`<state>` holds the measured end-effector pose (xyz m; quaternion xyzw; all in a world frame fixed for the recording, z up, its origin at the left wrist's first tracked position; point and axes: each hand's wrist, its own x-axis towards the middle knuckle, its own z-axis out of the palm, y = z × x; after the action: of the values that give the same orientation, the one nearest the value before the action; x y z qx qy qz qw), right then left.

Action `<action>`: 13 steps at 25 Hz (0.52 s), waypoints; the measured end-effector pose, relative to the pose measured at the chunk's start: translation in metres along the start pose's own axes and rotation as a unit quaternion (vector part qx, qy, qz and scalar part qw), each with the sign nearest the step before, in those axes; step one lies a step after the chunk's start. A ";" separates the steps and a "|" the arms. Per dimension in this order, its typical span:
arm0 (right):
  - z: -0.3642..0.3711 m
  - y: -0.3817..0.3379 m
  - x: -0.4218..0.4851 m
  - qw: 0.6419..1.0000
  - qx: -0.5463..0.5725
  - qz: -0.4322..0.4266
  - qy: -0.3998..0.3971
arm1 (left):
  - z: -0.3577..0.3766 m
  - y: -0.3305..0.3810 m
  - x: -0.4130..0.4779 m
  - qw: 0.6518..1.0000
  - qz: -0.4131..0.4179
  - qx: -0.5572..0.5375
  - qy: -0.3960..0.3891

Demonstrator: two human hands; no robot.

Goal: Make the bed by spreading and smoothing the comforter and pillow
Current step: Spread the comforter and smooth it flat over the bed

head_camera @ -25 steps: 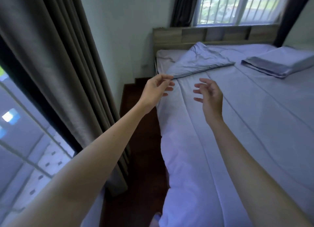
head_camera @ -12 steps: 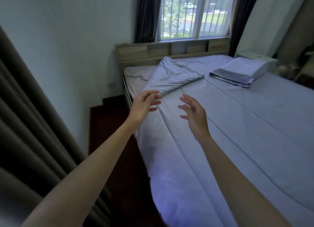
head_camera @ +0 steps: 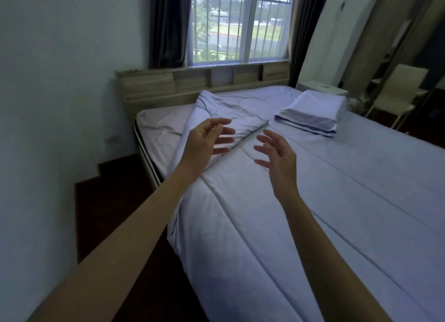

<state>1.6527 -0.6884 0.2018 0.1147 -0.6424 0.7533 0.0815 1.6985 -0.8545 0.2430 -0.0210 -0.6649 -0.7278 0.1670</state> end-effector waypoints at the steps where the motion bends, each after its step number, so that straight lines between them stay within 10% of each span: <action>1: 0.009 0.005 0.013 1.000 0.003 -0.002 0.014 | -0.014 -0.005 0.017 1.000 -0.005 0.009 0.002; 13: 0.095 0.128 0.163 0.991 -0.058 0.047 0.108 | -0.108 -0.107 0.217 0.986 -0.123 0.103 -0.045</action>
<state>1.4676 -0.8072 0.1394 -0.0022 -0.6768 0.7260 0.1214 1.4860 -1.0004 0.1824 0.0457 -0.7406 -0.6687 0.0472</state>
